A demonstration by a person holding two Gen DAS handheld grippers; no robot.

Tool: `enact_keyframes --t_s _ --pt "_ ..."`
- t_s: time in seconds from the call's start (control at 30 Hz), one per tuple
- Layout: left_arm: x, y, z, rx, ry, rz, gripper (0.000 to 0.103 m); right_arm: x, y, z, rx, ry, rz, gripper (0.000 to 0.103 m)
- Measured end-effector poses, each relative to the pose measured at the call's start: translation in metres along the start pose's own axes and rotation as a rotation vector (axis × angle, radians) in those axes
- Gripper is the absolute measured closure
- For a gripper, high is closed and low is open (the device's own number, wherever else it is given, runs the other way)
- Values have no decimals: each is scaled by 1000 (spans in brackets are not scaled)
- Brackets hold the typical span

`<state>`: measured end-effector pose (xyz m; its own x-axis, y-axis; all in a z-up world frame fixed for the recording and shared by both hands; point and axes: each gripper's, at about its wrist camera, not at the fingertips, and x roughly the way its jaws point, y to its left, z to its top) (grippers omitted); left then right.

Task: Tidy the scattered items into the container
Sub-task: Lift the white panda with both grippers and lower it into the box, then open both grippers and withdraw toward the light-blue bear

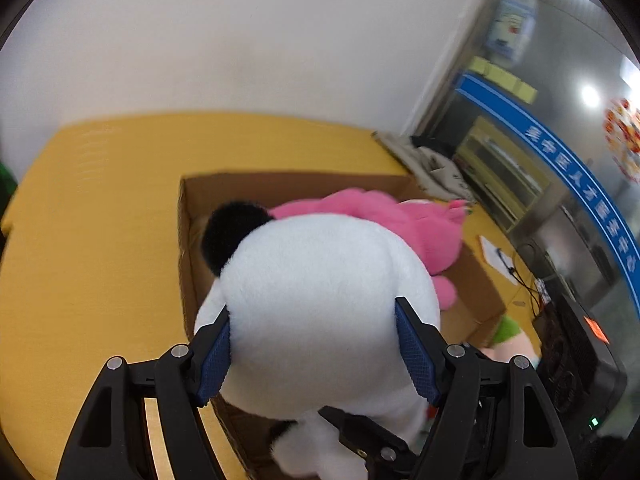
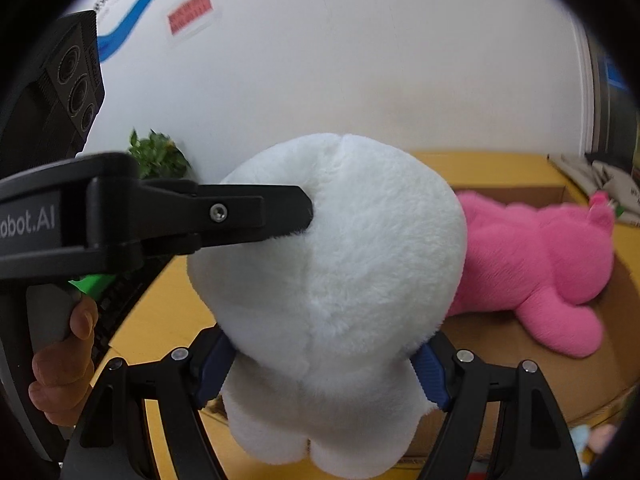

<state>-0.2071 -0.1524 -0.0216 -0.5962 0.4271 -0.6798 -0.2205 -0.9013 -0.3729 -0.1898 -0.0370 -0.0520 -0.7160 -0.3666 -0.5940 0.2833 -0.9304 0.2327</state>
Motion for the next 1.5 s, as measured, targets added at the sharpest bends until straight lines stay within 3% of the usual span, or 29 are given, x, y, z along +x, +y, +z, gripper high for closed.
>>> enact_keyframes --t_s 0.07,0.13,0.2,0.4,0.47,0.57,0.7,0.8,1.0,1.23,1.5 --pt "22 17 -2 -73 38 -27 25 22 -3 -6 31 38 -11 26" --pt "28 18 -5 -73 32 -52 25 33 -5 -9 44 54 -31 26" --pt "33 11 -3 -26 36 -20 25 43 -8 -10 42 64 -44 26" --pt "37 5 -6 -25 68 60 22 68 -11 -8 74 147 -48 29" --pt "35 3 -8 -25 104 82 20 69 -9 -10 60 194 -48 23" --pt "18 1 -13 -54 86 105 19 60 -9 -18 44 238 -9 18" --pt "-43 -34 -29 -29 -37 207 20 14 -10 -23 -6 183 14 12" --pt "-102 -63 -50 -16 -155 248 0 -48 -20 -18 -68 66 -22 0" --pt "-165 -98 -82 12 -295 323 0 -155 -51 -11 -118 -108 -126 0" --pt "-172 -146 -95 66 -310 285 0 -212 -74 -11 -104 -153 -182 0" --pt "-175 -176 -111 83 -293 255 0 -247 -78 -25 -111 -177 -210 0"
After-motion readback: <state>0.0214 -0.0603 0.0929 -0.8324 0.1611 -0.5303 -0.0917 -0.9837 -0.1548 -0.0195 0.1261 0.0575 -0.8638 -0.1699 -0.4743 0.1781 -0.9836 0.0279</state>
